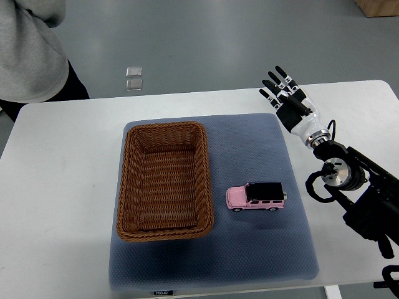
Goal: Place pink car in brown basket
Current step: 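Reach the right hand down over the pink toy car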
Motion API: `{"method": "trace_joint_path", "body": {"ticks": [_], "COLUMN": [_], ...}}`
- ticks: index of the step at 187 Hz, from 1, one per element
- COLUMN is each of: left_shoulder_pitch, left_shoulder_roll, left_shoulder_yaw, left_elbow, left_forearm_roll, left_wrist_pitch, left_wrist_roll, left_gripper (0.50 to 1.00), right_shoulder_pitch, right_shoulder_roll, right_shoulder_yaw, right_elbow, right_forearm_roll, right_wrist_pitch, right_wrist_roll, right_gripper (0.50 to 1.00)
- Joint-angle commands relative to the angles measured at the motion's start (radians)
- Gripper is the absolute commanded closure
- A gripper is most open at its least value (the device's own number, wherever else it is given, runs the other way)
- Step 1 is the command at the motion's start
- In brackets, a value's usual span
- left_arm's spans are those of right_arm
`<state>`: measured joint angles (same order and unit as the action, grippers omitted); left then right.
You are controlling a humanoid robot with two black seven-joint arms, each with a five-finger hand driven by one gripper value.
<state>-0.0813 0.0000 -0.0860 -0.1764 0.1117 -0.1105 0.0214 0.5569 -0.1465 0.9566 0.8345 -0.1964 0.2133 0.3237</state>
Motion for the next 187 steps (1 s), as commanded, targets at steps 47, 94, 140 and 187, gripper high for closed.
{"method": "trace_joint_path", "body": {"ticks": [47,94,140,187], "left_shoulder_pitch": [0.002,0.0,-0.012,-0.015], "left_shoulder_roll": [0.0,0.0,0.0,0.0], "left_shoulder_yaw": [0.0,0.0,0.0,0.0], "left_elbow": [-0.008,-0.006,-0.005,-0.005], "left_forearm_roll": [0.0,0.0,0.0,0.0], "left_wrist_pitch": [0.0,0.0,0.0,-0.002], "left_wrist_roll": [-0.001,-0.001,-0.001,-0.001], "left_gripper": [0.5,0.5,0.5,0.5], "right_shoulder_pitch": [0.018,0.147,0.245,0.198], "right_shoulder_roll": [-0.033,-0.237,-0.458,-0.588], "right_shoulder_yaw": [-0.055,-0.285,-0.522,-0.588], "right_elbow": [0.008,0.074,0.327,0.492], "right_forearm_roll": [-0.089,-0.503,-0.768,-0.801], "right_wrist_pitch": [0.011,0.05,0.155,0.172], "right_wrist_roll": [-0.005,-0.06,-0.063,-0.06], "right_gripper": [0.587,0.587,0.587,0.587]}}
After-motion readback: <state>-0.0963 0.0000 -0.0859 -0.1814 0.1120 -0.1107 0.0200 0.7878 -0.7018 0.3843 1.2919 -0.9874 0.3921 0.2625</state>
